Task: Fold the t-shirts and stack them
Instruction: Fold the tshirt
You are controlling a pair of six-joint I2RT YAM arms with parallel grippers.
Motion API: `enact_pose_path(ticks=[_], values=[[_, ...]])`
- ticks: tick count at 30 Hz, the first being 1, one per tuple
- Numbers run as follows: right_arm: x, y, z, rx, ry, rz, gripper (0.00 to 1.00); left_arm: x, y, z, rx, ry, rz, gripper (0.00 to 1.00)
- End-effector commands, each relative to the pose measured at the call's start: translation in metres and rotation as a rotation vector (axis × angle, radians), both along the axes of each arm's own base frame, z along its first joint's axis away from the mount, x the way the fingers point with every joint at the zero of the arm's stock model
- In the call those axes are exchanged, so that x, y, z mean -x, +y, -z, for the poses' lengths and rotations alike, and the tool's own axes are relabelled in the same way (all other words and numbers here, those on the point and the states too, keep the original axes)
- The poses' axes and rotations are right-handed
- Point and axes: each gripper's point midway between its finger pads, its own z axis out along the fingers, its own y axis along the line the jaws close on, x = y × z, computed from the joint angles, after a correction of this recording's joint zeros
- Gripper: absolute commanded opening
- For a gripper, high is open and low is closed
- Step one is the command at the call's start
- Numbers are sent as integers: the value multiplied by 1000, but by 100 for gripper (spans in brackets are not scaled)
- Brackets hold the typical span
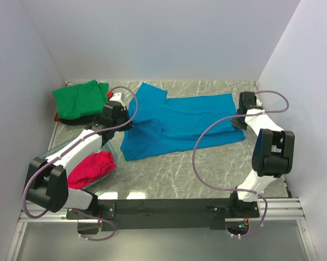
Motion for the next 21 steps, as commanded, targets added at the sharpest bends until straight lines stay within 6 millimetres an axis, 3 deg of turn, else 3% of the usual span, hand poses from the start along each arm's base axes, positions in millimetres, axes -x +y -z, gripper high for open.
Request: enact_pose_path(ticks=[1,6,10,21], values=[[-16,-2,-11,46,18,-26,0,-19,2,-18,-6,-75,-13,1],[-38,-3,-5,56,62,-48,0,-39,-2,-25,-27,-127,1,1],[-53,-2,2,66,86,-58,0,-58,-6,-20,-55,-145,6,1],[-62,-9,1,97,112,-58,0,-97,-16,-27,-116,-205,46,1]])
